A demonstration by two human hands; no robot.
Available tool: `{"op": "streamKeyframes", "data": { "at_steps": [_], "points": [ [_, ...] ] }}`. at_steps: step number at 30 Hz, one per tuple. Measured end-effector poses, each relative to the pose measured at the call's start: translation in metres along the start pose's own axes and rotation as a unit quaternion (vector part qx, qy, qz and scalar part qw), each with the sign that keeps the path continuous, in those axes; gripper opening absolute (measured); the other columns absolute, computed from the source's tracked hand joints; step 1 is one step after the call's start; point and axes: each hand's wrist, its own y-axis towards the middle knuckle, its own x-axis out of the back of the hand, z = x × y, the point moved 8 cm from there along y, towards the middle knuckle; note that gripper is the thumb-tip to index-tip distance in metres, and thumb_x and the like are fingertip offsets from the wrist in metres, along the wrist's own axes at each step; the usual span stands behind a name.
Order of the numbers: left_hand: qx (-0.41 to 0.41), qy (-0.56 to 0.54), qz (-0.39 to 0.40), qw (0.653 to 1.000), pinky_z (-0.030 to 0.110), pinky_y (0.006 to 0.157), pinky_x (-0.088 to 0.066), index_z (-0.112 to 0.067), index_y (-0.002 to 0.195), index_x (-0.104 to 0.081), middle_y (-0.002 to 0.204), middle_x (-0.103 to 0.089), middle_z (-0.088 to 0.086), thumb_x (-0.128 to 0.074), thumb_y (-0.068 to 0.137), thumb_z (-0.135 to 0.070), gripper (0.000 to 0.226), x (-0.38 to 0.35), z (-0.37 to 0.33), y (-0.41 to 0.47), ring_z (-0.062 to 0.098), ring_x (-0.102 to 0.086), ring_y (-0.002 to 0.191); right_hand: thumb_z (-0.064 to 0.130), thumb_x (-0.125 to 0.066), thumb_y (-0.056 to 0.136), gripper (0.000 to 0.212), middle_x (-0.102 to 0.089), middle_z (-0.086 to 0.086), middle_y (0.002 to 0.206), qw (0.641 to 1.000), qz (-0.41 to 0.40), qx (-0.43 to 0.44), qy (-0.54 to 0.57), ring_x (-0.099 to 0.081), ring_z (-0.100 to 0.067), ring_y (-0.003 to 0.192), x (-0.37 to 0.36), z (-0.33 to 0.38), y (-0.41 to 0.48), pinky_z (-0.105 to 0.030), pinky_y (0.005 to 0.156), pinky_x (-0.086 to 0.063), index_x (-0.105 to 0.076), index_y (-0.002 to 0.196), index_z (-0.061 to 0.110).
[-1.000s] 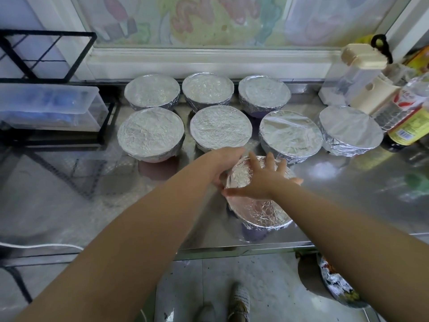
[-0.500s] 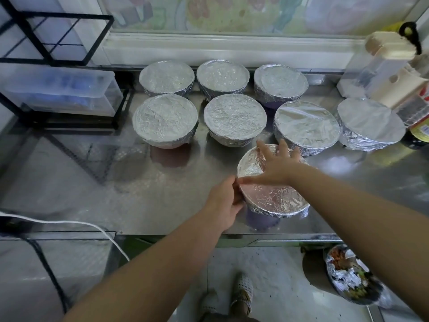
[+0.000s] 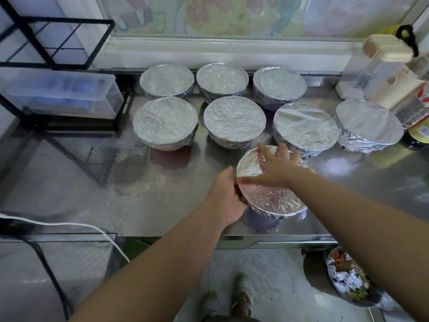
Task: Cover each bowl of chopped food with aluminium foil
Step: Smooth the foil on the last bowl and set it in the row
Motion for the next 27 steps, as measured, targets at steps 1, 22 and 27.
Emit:
{"op": "streamKeyframes", "data": {
  "at_steps": [1,22,27],
  "points": [
    [0.008,-0.009,0.000,1.000,0.048,0.113,-0.038,-0.007,0.123,-0.061,0.117,-0.070,0.017,-0.030,0.105,-0.046,0.053,0.003,0.002,-0.001,0.031,-0.063,0.115,0.113,-0.032,0.012,0.159,0.019,-0.012,0.167,1.000,0.000,-0.005,0.000,0.021,-0.051,0.149,-0.001,0.000,0.001,-0.077,0.113,-0.008,0.016,0.152,0.054],
    [-0.011,0.031,-0.005,0.999,0.044,0.103,-0.046,-0.012,0.128,-0.060,0.119,-0.071,0.014,-0.039,0.104,-0.045,0.045,-0.010,-0.013,-0.019,0.031,-0.067,0.107,0.113,-0.029,0.019,0.157,0.025,-0.013,0.165,0.999,0.032,-0.032,-0.004,0.021,-0.053,0.148,-0.003,0.000,-0.001,-0.075,0.115,-0.007,0.026,0.151,0.048],
    [-0.115,0.212,-0.024,0.970,0.037,0.109,-0.040,-0.017,0.149,-0.043,0.149,-0.049,0.008,-0.046,0.104,-0.018,0.045,-0.007,-0.037,0.016,0.026,-0.050,0.133,0.095,-0.038,0.072,0.120,0.002,-0.020,0.168,0.999,0.020,-0.016,-0.029,-0.007,-0.049,0.152,0.019,-0.004,-0.008,-0.060,0.121,-0.012,0.017,0.159,0.034]
  ]
}}
